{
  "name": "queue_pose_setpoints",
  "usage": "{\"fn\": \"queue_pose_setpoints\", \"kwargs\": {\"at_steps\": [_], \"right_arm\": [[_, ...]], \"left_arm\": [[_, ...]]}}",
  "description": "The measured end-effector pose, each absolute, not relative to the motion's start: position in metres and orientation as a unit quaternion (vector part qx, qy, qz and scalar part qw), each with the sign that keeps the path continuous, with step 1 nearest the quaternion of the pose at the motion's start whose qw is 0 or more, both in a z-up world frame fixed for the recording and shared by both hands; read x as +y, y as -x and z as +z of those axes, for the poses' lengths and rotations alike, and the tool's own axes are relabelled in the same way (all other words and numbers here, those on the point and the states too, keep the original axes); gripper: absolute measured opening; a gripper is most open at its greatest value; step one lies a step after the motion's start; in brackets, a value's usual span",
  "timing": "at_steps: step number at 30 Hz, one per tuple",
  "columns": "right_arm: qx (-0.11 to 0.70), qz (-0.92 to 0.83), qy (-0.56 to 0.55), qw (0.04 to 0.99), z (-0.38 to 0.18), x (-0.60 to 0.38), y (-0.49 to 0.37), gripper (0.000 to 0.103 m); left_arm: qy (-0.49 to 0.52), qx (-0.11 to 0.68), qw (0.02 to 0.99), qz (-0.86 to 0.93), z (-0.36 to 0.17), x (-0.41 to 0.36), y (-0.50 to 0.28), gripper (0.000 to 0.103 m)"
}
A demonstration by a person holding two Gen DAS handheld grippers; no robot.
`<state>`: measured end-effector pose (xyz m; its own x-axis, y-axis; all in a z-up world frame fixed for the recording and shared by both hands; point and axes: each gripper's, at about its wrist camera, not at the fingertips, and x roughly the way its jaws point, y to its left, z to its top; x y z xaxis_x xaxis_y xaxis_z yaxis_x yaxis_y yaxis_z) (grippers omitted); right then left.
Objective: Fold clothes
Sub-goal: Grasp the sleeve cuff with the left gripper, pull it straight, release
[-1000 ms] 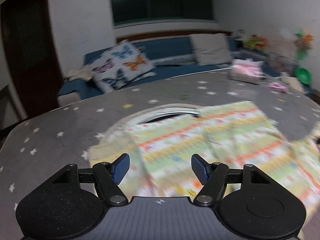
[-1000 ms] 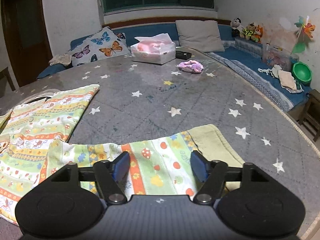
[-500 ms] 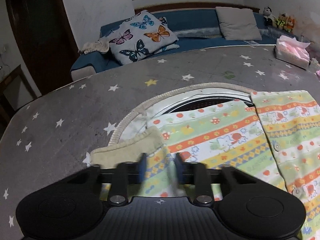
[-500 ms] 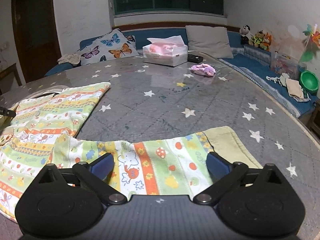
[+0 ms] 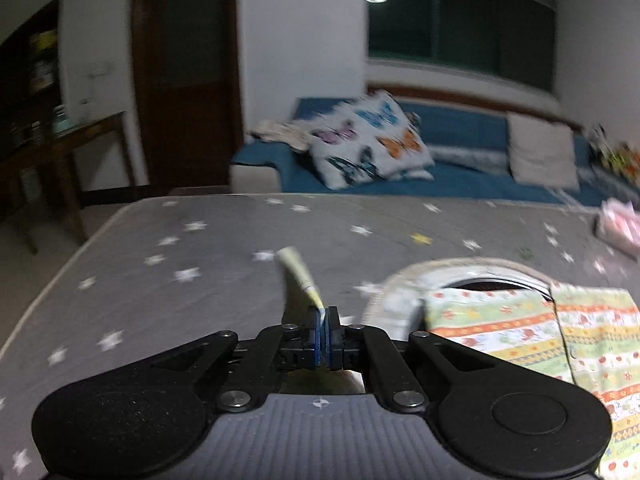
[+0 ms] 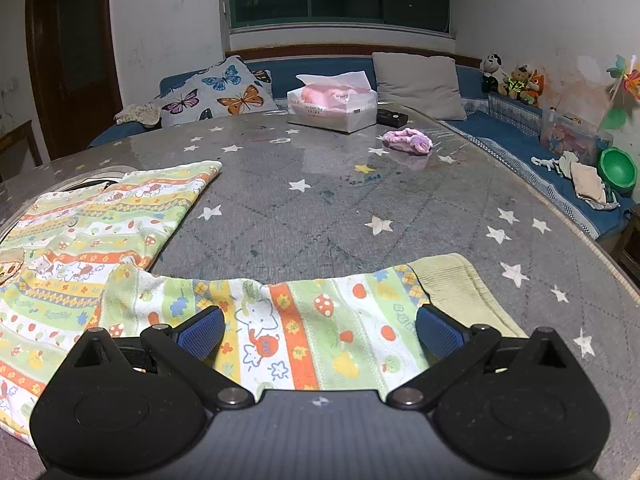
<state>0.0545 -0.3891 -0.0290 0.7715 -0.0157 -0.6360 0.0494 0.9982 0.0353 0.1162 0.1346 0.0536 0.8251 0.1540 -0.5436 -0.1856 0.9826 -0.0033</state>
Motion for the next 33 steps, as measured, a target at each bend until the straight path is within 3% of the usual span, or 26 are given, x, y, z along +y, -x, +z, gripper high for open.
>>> {"fn": "queue_pose_setpoints", "kwargs": {"at_steps": [15,33], "right_arm": [[0.338,-0.021,-0.019,0.941,-0.029,-0.389,-0.054,0.103],[0.344,-0.01,-0.01,0.939,-0.031,-0.387,-0.066,0.103]], "left_arm": [[0.089,0.293,0.936,0.171,0.012,0.197,-0.008,0.002],[0.077,0.313,0.92,0.221,-0.009,0.207,0.001,0.003]]}}
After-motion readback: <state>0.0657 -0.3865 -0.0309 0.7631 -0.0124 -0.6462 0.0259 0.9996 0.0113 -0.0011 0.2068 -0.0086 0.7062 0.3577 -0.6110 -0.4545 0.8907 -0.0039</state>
